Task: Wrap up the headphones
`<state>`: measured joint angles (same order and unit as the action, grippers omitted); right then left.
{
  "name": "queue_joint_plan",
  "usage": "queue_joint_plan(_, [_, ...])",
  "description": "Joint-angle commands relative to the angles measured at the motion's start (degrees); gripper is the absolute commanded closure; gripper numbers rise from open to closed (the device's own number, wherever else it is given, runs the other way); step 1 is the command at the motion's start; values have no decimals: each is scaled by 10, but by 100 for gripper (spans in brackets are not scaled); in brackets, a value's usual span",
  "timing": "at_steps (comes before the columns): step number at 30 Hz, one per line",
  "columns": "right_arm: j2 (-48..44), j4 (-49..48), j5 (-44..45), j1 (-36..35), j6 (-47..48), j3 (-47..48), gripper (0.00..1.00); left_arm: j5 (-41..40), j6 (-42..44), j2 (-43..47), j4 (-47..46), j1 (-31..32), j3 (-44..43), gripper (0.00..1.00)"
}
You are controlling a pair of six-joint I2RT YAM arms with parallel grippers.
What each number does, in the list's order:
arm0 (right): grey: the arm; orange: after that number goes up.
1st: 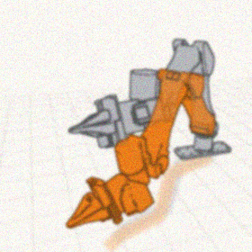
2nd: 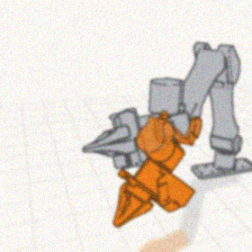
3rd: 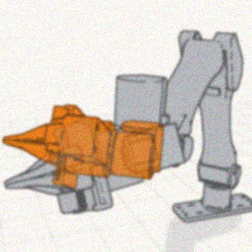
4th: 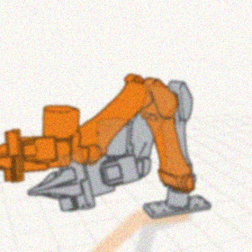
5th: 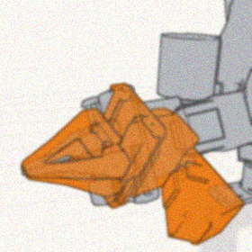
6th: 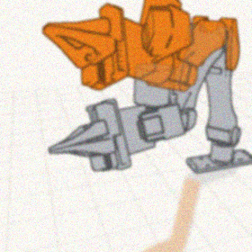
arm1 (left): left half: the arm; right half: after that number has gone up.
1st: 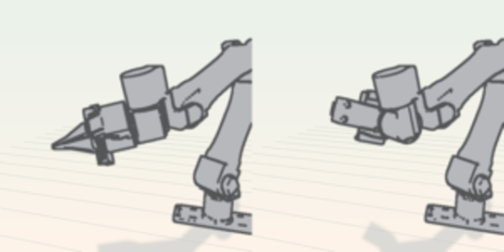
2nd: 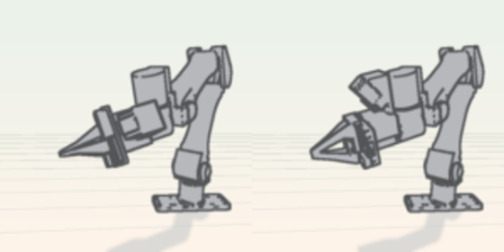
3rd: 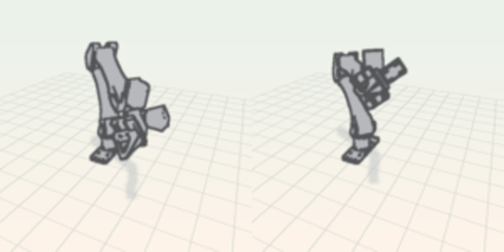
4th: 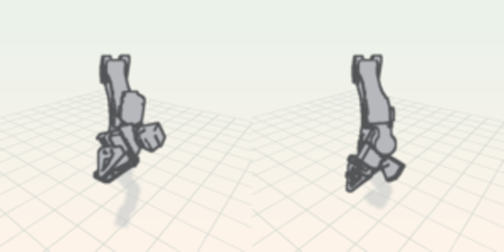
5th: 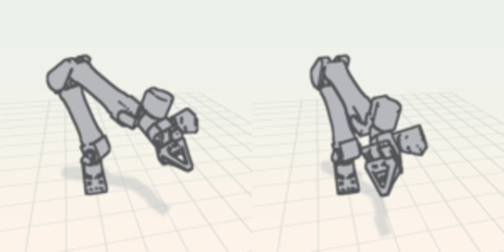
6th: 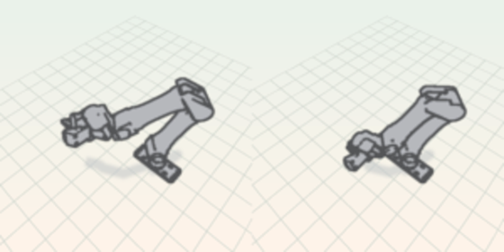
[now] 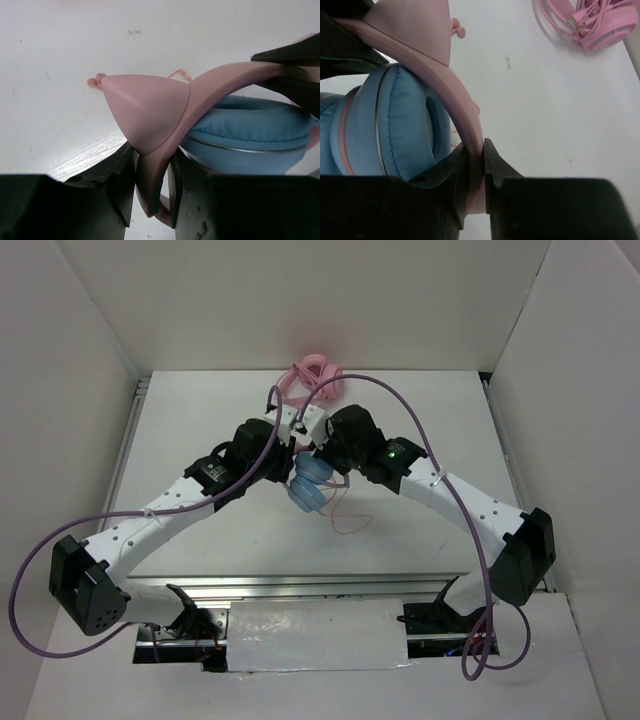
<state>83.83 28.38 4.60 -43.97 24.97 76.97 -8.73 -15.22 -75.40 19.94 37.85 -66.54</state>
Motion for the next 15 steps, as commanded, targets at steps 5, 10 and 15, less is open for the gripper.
queue_joint_plan(5, [-42,-97,-32,-31,-80,-12,59,-152,-24,-20,-30,44,-32,100])
queue_joint_plan(10, [-76,-169,-30,-34,-92,-49,32,-155,-33,-28,-31,47,-48,100])
queue_joint_plan(15, [-125,-237,-18,-31,-130,-78,0,-153,-24,-16,-63,47,-47,100])
